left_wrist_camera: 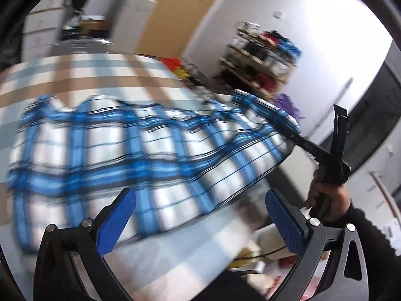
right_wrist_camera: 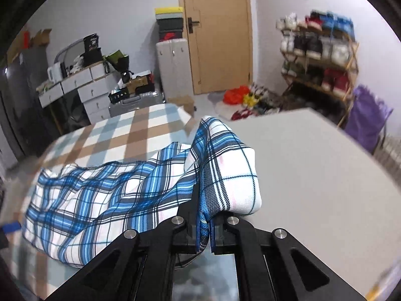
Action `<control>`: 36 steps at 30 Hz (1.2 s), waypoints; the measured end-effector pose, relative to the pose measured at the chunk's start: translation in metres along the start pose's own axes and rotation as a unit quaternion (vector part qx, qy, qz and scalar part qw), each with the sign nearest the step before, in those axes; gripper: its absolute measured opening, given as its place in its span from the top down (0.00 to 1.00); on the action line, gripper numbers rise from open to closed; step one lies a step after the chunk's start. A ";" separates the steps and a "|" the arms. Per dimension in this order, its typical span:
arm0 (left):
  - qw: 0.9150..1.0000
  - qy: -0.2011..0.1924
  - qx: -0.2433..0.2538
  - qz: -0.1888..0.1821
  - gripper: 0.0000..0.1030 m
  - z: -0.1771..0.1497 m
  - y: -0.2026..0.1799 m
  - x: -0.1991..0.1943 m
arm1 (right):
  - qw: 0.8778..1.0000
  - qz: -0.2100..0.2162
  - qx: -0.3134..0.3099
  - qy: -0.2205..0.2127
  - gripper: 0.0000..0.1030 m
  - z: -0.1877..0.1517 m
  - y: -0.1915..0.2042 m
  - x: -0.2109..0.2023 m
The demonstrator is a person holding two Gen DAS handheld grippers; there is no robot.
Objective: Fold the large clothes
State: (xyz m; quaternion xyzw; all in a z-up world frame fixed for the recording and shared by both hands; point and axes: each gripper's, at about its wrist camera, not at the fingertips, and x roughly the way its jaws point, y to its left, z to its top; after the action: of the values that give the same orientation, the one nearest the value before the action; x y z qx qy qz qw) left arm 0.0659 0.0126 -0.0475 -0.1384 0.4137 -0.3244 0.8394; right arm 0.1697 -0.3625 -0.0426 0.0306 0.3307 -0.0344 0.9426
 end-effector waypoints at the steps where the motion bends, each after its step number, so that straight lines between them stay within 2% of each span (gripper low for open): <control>1: 1.000 0.014 -0.008 -0.024 0.03 0.004 -0.003 0.016 | 1.000 -0.003 0.000 -0.003 0.96 0.001 -0.004 -0.006; 4: 0.991 0.074 -0.064 -0.096 0.03 0.004 0.003 0.064 | 1.000 0.000 0.010 -0.009 0.96 0.006 -0.016 -0.018; 7: 0.984 0.106 -0.092 -0.107 0.04 -0.004 0.014 0.093 | 1.000 0.012 0.002 -0.028 0.96 0.017 -0.012 -0.032; 8: 0.983 0.100 -0.096 -0.118 0.05 -0.004 0.018 0.091 | 0.999 0.024 0.000 -0.034 0.96 0.021 -0.008 -0.038; 10: 0.982 0.086 -0.100 -0.133 0.05 -0.001 0.027 0.076 | 0.998 0.044 -0.011 -0.044 0.96 0.030 0.008 -0.047; 13: 0.986 0.056 -0.096 -0.122 0.05 0.004 0.043 0.029 | 0.993 0.083 -0.056 -0.070 0.96 0.039 0.052 -0.064; 16: 0.991 0.024 -0.100 -0.090 0.05 0.001 0.062 -0.020 | 0.982 0.118 -0.121 -0.086 0.96 0.040 0.113 -0.071; 18: 0.990 -0.001 -0.115 -0.077 0.05 -0.006 0.078 -0.050 | 0.974 0.138 -0.158 -0.088 0.96 0.036 0.159 -0.070; 22: 0.988 -0.038 -0.148 -0.001 0.05 -0.024 0.109 -0.104 | 0.964 0.185 -0.181 -0.054 0.95 0.019 0.244 -0.047; 25: 0.982 -0.051 -0.184 -0.002 0.05 -0.041 0.131 -0.131 | 0.959 0.215 -0.185 0.013 0.95 -0.009 0.306 -0.006; 28: 0.976 -0.053 -0.211 0.005 0.05 -0.051 0.149 -0.141 | 0.945 0.254 -0.189 0.085 0.95 -0.043 0.344 0.030; 29: 0.975 -0.052 -0.216 0.011 0.05 -0.053 0.154 -0.143 | 0.942 0.261 -0.188 0.097 0.95 -0.055 0.349 0.036; 31: 0.973 -0.055 -0.224 0.013 0.05 -0.052 0.159 -0.144 | 0.938 0.274 -0.191 0.096 0.91 -0.070 0.350 0.037; 34: 0.972 -0.052 -0.230 0.000 0.05 -0.042 0.162 -0.144 | 0.935 0.302 -0.153 0.109 0.90 -0.080 0.332 0.040; 36: 0.976 -0.044 -0.213 -0.012 0.05 -0.023 0.153 -0.137 | 0.934 0.317 -0.122 0.109 0.90 -0.086 0.320 0.039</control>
State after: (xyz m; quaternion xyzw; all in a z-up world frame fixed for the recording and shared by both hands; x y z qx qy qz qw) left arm 0.0524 0.2187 -0.0555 -0.3334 0.4342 -0.2320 0.8040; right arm 0.1738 -0.0383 -0.1234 0.0223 0.4066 0.3106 0.8589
